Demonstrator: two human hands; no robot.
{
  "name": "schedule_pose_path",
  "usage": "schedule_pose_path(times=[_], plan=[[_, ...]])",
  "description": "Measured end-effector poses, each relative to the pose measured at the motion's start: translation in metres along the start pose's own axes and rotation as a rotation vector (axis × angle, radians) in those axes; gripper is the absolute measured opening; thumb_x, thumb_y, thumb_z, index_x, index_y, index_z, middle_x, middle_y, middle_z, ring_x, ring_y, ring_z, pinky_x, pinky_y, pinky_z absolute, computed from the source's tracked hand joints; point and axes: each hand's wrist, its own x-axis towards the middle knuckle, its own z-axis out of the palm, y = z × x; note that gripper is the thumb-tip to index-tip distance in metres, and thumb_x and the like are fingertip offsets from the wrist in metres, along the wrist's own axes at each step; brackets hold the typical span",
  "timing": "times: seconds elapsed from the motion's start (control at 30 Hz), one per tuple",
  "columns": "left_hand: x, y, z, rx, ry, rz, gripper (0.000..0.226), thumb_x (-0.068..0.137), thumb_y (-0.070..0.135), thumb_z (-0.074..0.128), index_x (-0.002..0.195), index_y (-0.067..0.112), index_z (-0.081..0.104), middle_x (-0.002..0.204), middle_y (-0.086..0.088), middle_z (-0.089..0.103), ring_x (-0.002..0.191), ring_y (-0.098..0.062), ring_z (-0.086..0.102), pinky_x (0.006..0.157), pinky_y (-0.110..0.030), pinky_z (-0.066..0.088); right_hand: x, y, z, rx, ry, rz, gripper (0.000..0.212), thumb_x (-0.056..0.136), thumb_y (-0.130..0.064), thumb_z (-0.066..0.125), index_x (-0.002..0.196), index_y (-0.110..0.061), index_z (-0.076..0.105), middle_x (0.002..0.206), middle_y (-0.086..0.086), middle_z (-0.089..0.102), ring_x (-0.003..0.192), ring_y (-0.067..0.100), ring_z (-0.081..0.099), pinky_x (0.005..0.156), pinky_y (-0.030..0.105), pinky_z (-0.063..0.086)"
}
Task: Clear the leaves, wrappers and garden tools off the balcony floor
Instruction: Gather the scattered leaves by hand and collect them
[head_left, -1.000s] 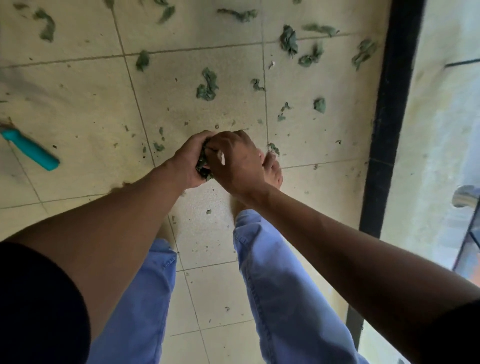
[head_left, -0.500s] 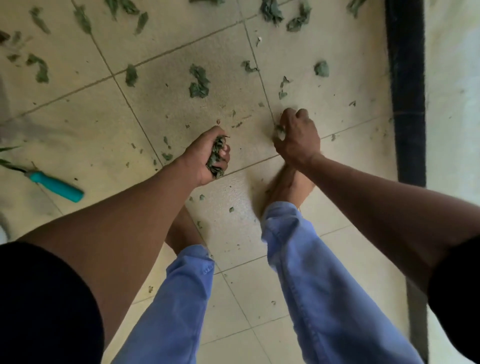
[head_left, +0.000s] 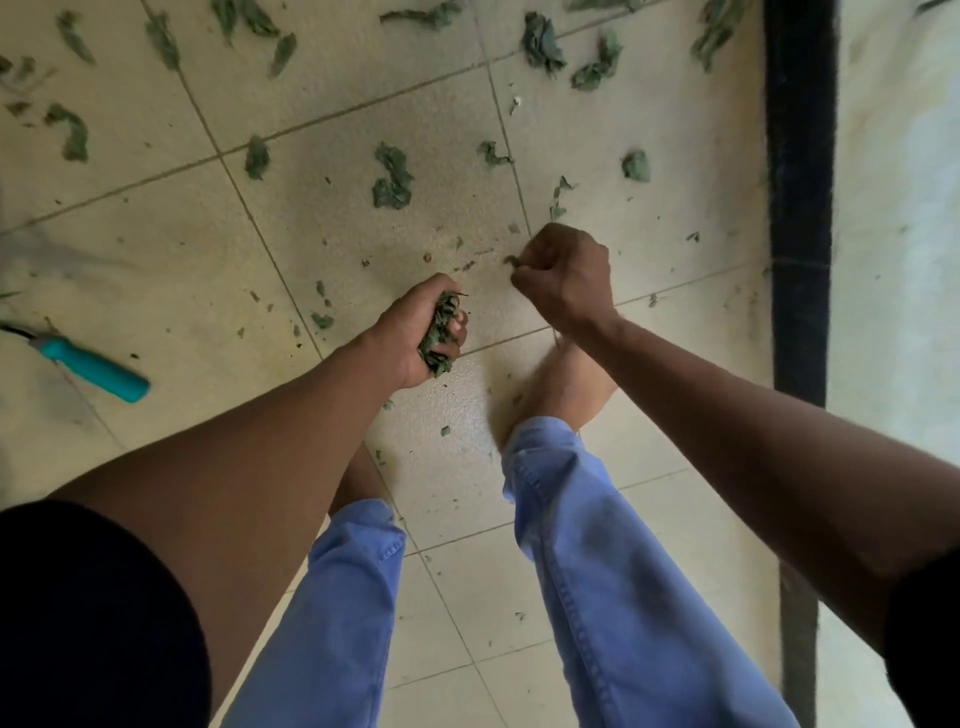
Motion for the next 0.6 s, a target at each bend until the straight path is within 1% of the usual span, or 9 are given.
schedule_pose_path(times=[0.1,0.13,0.2,0.3,0.33,0.4,0.5,0.57,0.6], plan=[[-0.001,0.001,0.010,-0.012,-0.028,0.022,0.027,0.096,0.025,0.054,0.070,0.022,0.050,0.059,0.004,0.050,0.042,-0.005,0.044,0.032,-0.016,0.023,-0.015,-0.032,-0.002,0.130,-0.150,-0.105,0.012,0.069,-0.011,0.073,0.075,-0.019,0.068,0.066,-0.010,0.066,0.058,0.002,0.059,0.053,0.023,0.048],[-0.001,0.000,0.014,-0.009,-0.052,0.042,0.032,0.097,0.026,0.052,0.066,0.022,0.054,0.057,0.005,0.050,0.042,-0.005,0.044,0.032,-0.016,0.023,-0.021,-0.040,-0.001,0.072,-0.185,-0.145,0.011,0.069,-0.012,0.073,0.077,-0.019,0.068,0.069,-0.010,0.067,0.061,0.003,0.060,0.054,0.023,0.047],[0.000,0.001,0.019,-0.005,-0.089,0.085,0.043,0.098,0.030,0.052,0.056,0.024,0.060,0.056,0.006,0.051,0.043,-0.006,0.043,0.033,-0.019,0.024,-0.031,-0.050,0.004,-0.186,-0.206,-0.219,0.012,0.078,-0.014,0.067,0.088,-0.018,0.072,0.080,-0.005,0.070,0.070,0.012,0.064,0.060,0.029,0.050],[0.000,0.003,0.022,0.035,-0.056,0.131,0.035,0.094,0.038,0.063,0.062,0.025,0.067,0.062,0.005,0.056,0.048,-0.009,0.047,0.040,-0.021,0.027,-0.035,-0.055,0.010,-0.519,-0.171,-0.295,0.019,0.089,-0.018,0.060,0.103,-0.019,0.074,0.095,0.001,0.068,0.079,0.022,0.063,0.065,0.033,0.051],[0.001,0.004,0.022,0.055,-0.027,0.144,0.033,0.093,0.038,0.066,0.063,0.024,0.067,0.062,0.004,0.056,0.048,-0.010,0.047,0.042,-0.022,0.028,-0.034,-0.056,0.010,-0.541,-0.181,-0.324,0.020,0.090,-0.019,0.059,0.103,-0.019,0.074,0.096,0.002,0.067,0.080,0.022,0.063,0.066,0.033,0.050],[0.005,0.008,0.021,0.070,0.028,0.165,0.032,0.093,0.033,0.067,0.062,0.023,0.063,0.059,0.002,0.054,0.045,-0.010,0.046,0.040,-0.021,0.029,-0.031,-0.056,0.006,-0.441,-0.190,-0.363,0.023,0.089,-0.015,0.054,0.097,-0.016,0.076,0.092,0.003,0.070,0.079,0.024,0.065,0.068,0.035,0.053],[0.009,0.015,0.028,0.056,0.020,0.146,0.030,0.095,0.028,0.064,0.067,0.022,0.053,0.059,0.004,0.051,0.042,-0.007,0.043,0.035,-0.017,0.025,-0.017,-0.041,-0.010,-0.202,-0.006,-0.283,0.028,0.086,-0.006,0.052,0.100,-0.014,0.076,0.098,0.002,0.074,0.086,0.019,0.067,0.077,0.036,0.056],[0.011,0.018,0.034,0.053,0.024,0.132,0.031,0.095,0.028,0.064,0.068,0.023,0.050,0.059,0.005,0.049,0.042,-0.006,0.042,0.034,-0.016,0.023,0.003,-0.022,-0.023,-0.244,0.137,-0.195,0.030,0.089,-0.013,0.056,0.117,-0.015,0.068,0.117,0.005,0.067,0.104,0.020,0.061,0.087,0.038,0.055],[0.012,0.018,0.037,0.065,0.025,0.131,0.031,0.095,0.028,0.063,0.067,0.023,0.049,0.059,0.005,0.048,0.042,-0.005,0.041,0.034,-0.016,0.023,0.016,-0.011,-0.030,-0.342,0.187,-0.151,0.035,0.090,-0.024,0.060,0.125,-0.018,0.061,0.128,0.009,0.059,0.115,0.025,0.054,0.093,0.041,0.053]])
